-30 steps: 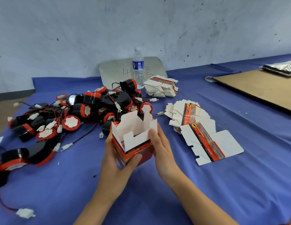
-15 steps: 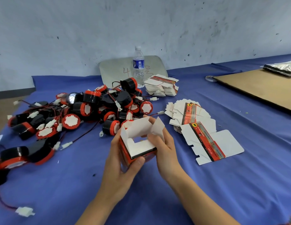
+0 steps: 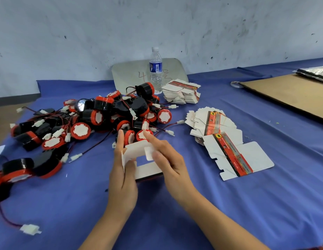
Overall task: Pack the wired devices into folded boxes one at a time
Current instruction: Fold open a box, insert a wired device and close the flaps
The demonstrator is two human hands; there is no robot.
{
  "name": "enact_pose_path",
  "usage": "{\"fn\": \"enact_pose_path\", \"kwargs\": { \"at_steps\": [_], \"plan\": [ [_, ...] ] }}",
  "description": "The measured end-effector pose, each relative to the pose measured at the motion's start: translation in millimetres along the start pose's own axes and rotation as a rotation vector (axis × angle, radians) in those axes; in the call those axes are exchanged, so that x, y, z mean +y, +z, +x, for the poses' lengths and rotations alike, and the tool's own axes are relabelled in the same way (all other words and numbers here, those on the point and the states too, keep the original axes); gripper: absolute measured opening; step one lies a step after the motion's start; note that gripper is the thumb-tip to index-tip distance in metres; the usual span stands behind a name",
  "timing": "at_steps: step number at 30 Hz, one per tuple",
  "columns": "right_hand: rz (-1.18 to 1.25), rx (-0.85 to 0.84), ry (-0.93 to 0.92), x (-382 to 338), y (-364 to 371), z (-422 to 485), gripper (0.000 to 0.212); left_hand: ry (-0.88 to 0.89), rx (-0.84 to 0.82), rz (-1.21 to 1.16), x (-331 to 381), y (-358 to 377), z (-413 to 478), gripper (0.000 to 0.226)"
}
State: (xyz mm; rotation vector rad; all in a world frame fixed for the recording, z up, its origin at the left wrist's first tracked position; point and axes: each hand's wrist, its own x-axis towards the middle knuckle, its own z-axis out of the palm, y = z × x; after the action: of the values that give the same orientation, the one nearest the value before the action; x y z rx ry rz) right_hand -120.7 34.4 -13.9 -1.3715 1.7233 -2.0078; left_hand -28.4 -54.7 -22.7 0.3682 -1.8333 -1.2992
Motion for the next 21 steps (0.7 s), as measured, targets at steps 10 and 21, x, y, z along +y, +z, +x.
{"fn": "enact_pose_path", "kwargs": {
  "at_steps": [10, 21],
  "plan": [
    [0.203, 0.109, 0.187, 6, -5, 3, 0.050, 0.228, -0.130, 0.306, -16, -6, 5, 0.078],
    [0.280, 0.112, 0.222, 4, -9, 7, 0.035, 0.303, -0.109, 0.335, -15, -3, 5, 0.027]
  ]
}}
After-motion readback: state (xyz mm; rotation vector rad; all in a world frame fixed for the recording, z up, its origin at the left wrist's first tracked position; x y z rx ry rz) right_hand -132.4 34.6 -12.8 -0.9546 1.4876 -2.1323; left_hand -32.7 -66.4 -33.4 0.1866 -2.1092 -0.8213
